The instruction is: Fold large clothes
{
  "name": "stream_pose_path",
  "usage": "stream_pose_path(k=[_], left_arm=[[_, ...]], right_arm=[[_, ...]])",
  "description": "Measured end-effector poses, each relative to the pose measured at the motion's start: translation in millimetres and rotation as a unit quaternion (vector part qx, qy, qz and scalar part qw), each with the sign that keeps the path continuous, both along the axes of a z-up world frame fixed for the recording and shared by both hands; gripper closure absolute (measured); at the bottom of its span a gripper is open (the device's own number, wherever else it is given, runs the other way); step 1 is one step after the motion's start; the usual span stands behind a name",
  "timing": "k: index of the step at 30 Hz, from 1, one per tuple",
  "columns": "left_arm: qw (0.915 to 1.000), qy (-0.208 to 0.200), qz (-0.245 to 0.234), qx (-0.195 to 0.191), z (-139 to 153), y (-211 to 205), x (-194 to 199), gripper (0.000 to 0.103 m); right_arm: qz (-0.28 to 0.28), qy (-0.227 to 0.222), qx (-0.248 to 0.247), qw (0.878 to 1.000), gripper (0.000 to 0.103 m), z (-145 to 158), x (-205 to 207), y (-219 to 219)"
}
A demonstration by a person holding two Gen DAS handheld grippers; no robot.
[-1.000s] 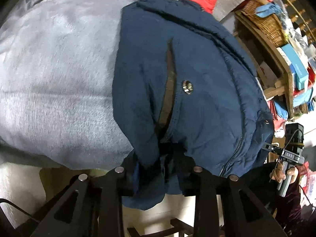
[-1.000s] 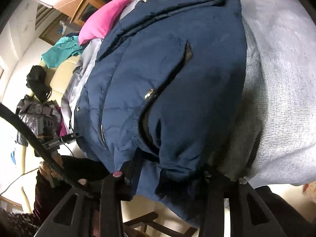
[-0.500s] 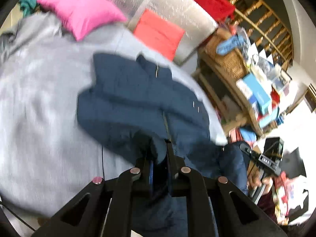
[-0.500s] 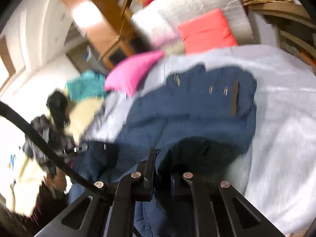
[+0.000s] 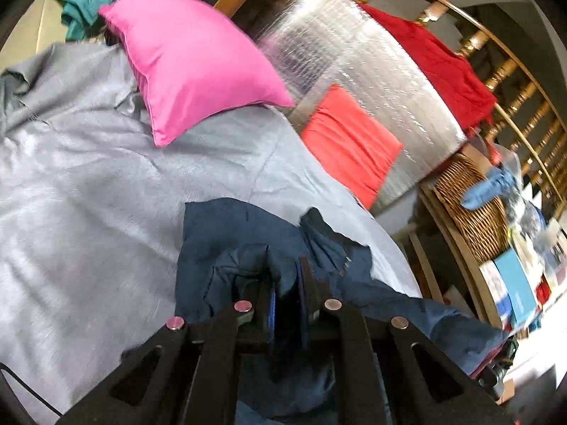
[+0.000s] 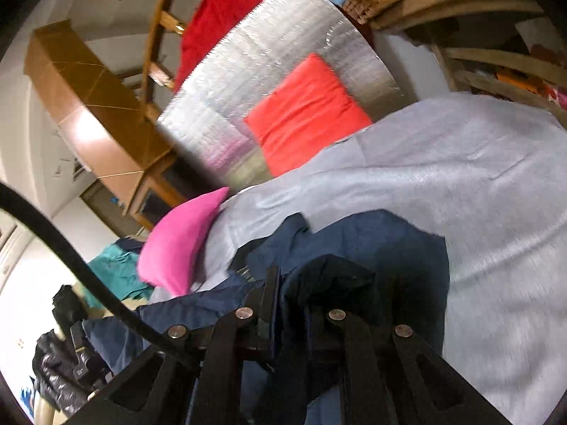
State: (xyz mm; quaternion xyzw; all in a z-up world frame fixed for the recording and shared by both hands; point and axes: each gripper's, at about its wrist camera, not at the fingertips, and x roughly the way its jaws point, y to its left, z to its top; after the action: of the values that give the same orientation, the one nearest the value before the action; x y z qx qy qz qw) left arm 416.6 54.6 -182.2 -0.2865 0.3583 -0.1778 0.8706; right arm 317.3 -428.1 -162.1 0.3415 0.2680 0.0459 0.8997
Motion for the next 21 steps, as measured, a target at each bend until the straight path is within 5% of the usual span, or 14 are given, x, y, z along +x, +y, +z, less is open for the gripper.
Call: stream_pose_path(k=[8, 14, 16, 18, 20, 21], left_arm=[[0.9986, 0.045, 0.004, 0.027, -27.0, -12.6, 65.0, 0.09], [0.9944, 0.098, -0.024, -0.03, -45.5, -2.6, 96.8, 0.079], [0.9915, 0.098, -0.027, -0.081, -47.6, 7.9, 97.2, 0.069], [0.9855, 0.101, -0.031, -0.133, -49.6, 14.7, 98.0, 0.053], [0.982, 0.089, -0.031, -0.164, -46.3, 17.3, 95.2, 0.036], [0.9815, 0.081, -0.03, -0.171, -42.6, 17.7, 93.6, 0.034]], right_arm=[[-0.007, 0.056, 0.058, 0.997, 0.091, -46.8, 73.1, -24.2], [-0.014, 0.076, 0.173, 0.982, 0.079, -80.1, 97.4, -52.2], [-0.016, 0.061, 0.212, 0.975, 0.065, -82.6, 98.6, -61.8], [-0.03, 0.023, 0.263, 0.964, 0.032, -82.8, 92.4, -74.6], [-0.074, -0.028, 0.293, 0.953, 0.015, -78.6, 75.6, -88.5], [-0.101, -0.058, 0.296, 0.948, 0.014, -74.8, 63.6, -95.9]])
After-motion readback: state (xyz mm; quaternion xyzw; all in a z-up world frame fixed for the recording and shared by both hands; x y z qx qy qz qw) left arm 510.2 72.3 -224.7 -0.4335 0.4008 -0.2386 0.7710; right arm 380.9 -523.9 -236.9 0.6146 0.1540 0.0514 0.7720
